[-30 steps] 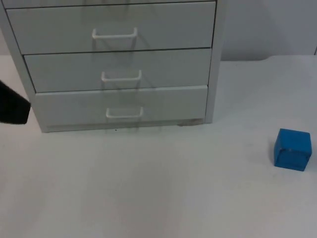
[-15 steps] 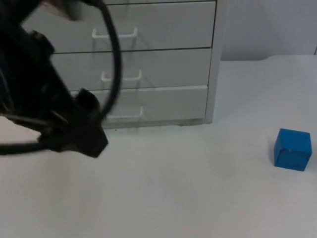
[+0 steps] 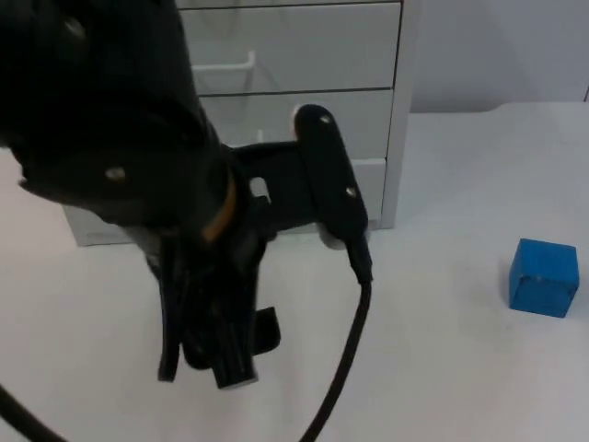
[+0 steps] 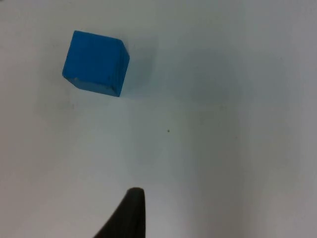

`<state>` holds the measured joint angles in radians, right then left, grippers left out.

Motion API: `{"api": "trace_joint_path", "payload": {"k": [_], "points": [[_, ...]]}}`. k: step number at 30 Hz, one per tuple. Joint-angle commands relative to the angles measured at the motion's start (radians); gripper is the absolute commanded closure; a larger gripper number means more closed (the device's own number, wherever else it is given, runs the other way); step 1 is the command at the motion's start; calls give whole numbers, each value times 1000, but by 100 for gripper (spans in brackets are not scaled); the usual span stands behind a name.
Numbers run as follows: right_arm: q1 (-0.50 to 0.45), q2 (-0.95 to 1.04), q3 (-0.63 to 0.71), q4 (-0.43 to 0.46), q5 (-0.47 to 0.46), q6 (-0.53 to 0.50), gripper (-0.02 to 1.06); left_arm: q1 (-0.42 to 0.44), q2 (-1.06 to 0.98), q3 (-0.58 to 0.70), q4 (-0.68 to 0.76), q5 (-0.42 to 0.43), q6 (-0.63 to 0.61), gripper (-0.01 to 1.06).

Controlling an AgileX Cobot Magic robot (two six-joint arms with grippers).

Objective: Open the drawer with the left hand, place the block into the drawer with the right hand, then close the drawer with the left hand.

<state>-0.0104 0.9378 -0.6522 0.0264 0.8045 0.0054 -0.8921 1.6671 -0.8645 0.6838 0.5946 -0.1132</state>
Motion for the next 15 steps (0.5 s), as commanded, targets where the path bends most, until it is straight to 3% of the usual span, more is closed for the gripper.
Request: {"api": "trace_joint_path", "payload": {"k": [1, 5, 6, 9, 15], "points": [[-5, -1, -7, 5, -8, 2, -1, -4, 16, -5, 90, -48, -50, 22], [-5, -1, -7, 5, -8, 2, -1, -2, 71, -5, 333, -82, -177, 22], [-5, -1, -7, 5, -8, 2, -1, -2, 71, -5, 333, -82, -177, 22], [-5, -1, -7, 5, -8, 2, -1, 23, 129, -5, 542, -85, -340, 22], [-5, -1, -7, 2, -8, 2, -1, 124, 178, -4, 648, -171, -429, 24]]}}
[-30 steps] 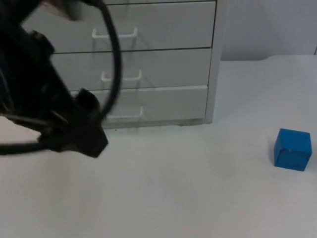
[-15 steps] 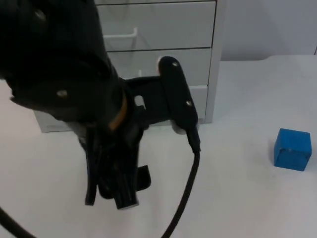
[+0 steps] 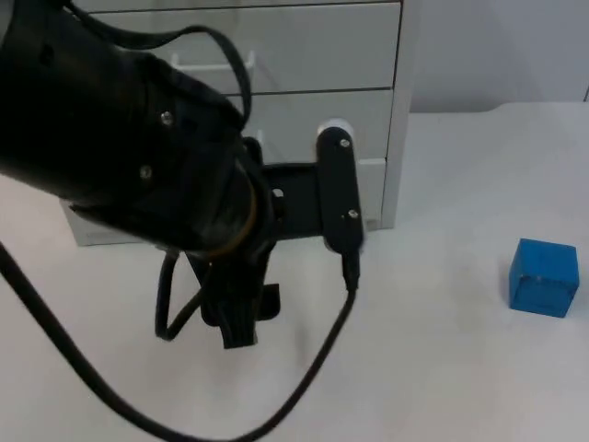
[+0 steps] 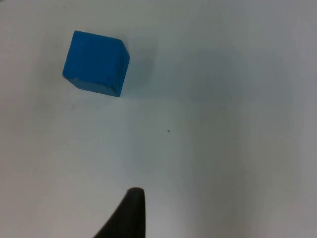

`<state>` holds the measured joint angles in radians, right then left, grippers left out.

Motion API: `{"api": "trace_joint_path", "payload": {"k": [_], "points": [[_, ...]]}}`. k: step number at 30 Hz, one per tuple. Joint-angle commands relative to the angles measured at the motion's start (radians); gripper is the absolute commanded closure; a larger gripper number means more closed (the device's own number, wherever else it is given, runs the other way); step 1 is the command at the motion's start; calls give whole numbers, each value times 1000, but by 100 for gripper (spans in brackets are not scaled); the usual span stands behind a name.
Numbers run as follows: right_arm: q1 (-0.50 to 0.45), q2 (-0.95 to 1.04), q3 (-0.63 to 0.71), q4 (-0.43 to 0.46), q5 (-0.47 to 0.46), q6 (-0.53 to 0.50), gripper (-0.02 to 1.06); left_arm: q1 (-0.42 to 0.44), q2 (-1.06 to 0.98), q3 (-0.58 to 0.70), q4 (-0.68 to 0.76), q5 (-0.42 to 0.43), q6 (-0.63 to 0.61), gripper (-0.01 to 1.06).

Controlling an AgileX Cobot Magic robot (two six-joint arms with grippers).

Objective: Open the drawer with the left hand, place the block into the drawer with the right hand, then close the drawer with the left hand.

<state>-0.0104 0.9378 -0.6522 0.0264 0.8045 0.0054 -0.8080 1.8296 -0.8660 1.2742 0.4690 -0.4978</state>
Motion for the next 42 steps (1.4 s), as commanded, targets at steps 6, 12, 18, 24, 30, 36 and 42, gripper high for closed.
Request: {"api": "trace_joint_path", "payload": {"k": [6, 12, 18, 24, 30, 36, 42], "points": [[-5, -1, -7, 3, -16, 2, -1, 100, 47, -2, 111, -108, -96, 25], [-5, -1, -7, 3, -26, 2, -1, 112, 100, -4, 328, -109, -271, 25], [-5, -1, -7, 3, -34, 2, -1, 112, 151, -6, 468, -82, -359, 25], [-5, -1, -7, 3, -34, 2, -1, 112, 206, -25, 470, -65, -402, 25], [-5, -1, -7, 3, -38, 2, -1, 112, 250, -68, 470, -46, -402, 25], [-5, -1, -7, 3, -38, 2, -1, 112, 267, -87, 470, -55, -402, 30], [-5, -1, -7, 3, -38, 2, -1, 112, 280, -87, 470, -56, -400, 69]]}}
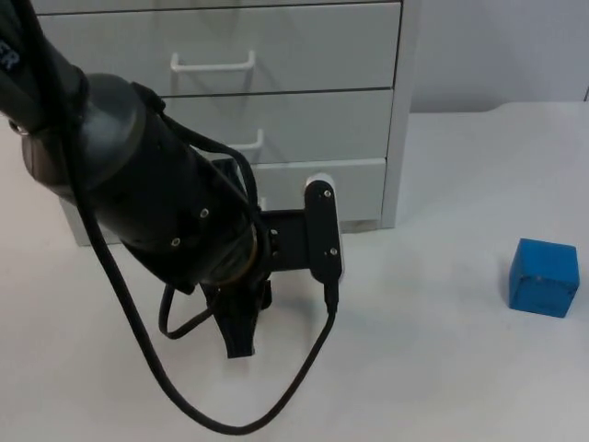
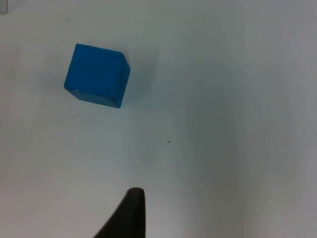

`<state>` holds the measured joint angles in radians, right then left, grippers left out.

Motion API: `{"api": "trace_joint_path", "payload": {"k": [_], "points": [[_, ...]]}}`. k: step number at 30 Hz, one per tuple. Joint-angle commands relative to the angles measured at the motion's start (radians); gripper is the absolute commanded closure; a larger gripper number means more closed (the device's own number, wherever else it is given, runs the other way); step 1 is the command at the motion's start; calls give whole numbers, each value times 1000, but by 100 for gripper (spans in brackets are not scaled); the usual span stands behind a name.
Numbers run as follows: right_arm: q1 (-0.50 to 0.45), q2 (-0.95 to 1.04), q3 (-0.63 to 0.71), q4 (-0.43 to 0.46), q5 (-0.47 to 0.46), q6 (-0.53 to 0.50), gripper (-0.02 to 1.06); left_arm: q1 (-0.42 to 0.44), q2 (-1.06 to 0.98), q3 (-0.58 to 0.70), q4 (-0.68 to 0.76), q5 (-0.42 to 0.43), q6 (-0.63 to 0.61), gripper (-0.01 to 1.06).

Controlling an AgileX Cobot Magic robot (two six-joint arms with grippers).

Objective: Open the drawer with the left hand, place the block into the drawer with the right hand, then close the drawer with the left hand.

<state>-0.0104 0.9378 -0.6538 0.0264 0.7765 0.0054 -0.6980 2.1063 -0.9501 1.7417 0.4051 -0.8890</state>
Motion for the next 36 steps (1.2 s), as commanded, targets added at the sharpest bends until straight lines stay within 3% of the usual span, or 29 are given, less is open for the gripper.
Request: {"api": "trace_joint_path", "payload": {"k": [1, 2, 4, 15, 18, 21, 22, 24, 26, 36], "points": [[-5, -1, -6, 3, -10, 2, -1, 2, 3, -3, 3, 8, -9, 69], [-5, -1, -6, 6, -10, 2, -1, 2, 5, -3, 3, 5, -9, 86], [-5, -1, -6, 6, -10, 2, -1, 2, 5, -3, 3, 5, -9, 106], [-5, -1, -6, 6, -6, 2, -1, 2, -12, -3, -3, 80, -9, 105], [-5, -1, -6, 6, -6, 5, -1, 0, -27, -3, -3, 80, -9, 98], [-5, -1, -6, 6, -6, 5, -1, 0, -53, -3, 3, 80, -9, 76], [-5, -1, -6, 6, -6, 5, -1, 0, -53, -3, 3, 80, -9, 76], [-5, -1, -6, 6, -8, 5, -1, 2, -51, -3, 3, 69, -9, 53], [-5, -1, -6, 6, -14, 5, -1, 12, -44, -6, 3, 39, -6, 42], [-5, -1, -6, 8, -18, 5, -1, 91, -3, -64, 3, 25, -6, 41]]}}
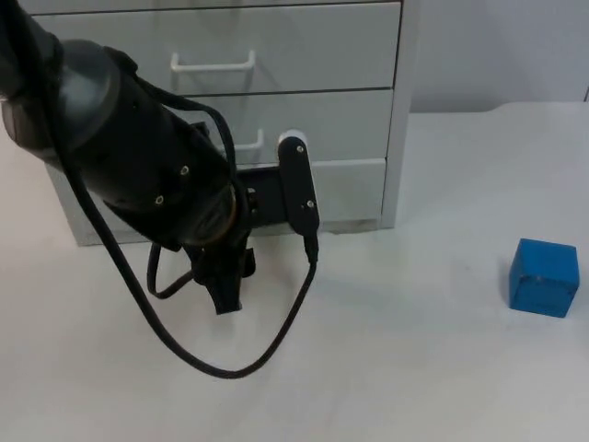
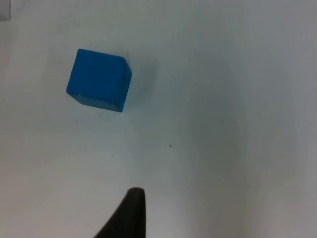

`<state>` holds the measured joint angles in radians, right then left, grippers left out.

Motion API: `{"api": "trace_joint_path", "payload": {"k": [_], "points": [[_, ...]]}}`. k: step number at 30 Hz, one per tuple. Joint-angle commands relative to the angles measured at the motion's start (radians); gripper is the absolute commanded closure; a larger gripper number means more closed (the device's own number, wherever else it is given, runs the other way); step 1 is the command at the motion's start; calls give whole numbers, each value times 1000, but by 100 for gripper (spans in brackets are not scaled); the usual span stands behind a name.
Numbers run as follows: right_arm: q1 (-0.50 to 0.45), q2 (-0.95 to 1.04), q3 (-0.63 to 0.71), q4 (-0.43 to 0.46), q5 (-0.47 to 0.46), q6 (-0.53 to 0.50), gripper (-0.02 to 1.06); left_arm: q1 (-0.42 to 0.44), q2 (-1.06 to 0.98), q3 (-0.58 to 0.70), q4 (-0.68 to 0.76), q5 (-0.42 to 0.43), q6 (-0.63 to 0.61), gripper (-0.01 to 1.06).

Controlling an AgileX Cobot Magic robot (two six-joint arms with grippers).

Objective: Open the drawer with the left hand, place the block into the drawer with the right hand, then close the drawer with the left hand.

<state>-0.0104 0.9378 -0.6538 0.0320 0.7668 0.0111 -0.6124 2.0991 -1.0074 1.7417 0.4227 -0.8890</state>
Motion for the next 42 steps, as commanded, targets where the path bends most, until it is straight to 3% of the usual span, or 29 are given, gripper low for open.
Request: {"api": "trace_joint_path", "payload": {"k": [1, 6, 8, 9, 12, 13, 15, 17, 21, 32, 39, 42], "points": [[-5, -1, -6, 3, -8, -1, -1, 12, 10, -16, 3, 8, -6, 41], [-5, -1, -6, 3, -16, -1, -1, 33, 29, -27, 3, -42, -6, 42], [-5, -1, -6, 3, -16, -1, -1, 33, 30, -27, 3, -65, -6, 57], [-5, -1, -6, 3, -16, -1, -1, 33, 30, -27, 3, -65, -6, 57], [-5, -1, -6, 3, -19, -1, -1, 30, 30, -27, 3, -63, -6, 98], [-5, -1, -6, 5, -22, -1, -1, 30, 30, -27, -19, -62, 4, 105], [-5, -1, -6, 5, -22, -1, -1, 30, 30, -23, -47, -62, 19, 105], [-5, -1, -6, 7, -22, -1, -1, 16, 17, -7, -170, -62, 125, 105], [-5, -1, -6, 7, -22, -1, -1, -40, -33, 61, -270, -56, 263, 105], [-5, -1, -6, 26, -22, -1, -1, -228, -210, 313, -445, -43, 272, 105], [-5, -1, -6, 26, -22, -1, -1, -297, -214, 324, -567, -46, 293, 105], [-5, -1, -6, 26, -22, -1, -1, -350, -214, 324, -675, -44, 392, 105]]}}
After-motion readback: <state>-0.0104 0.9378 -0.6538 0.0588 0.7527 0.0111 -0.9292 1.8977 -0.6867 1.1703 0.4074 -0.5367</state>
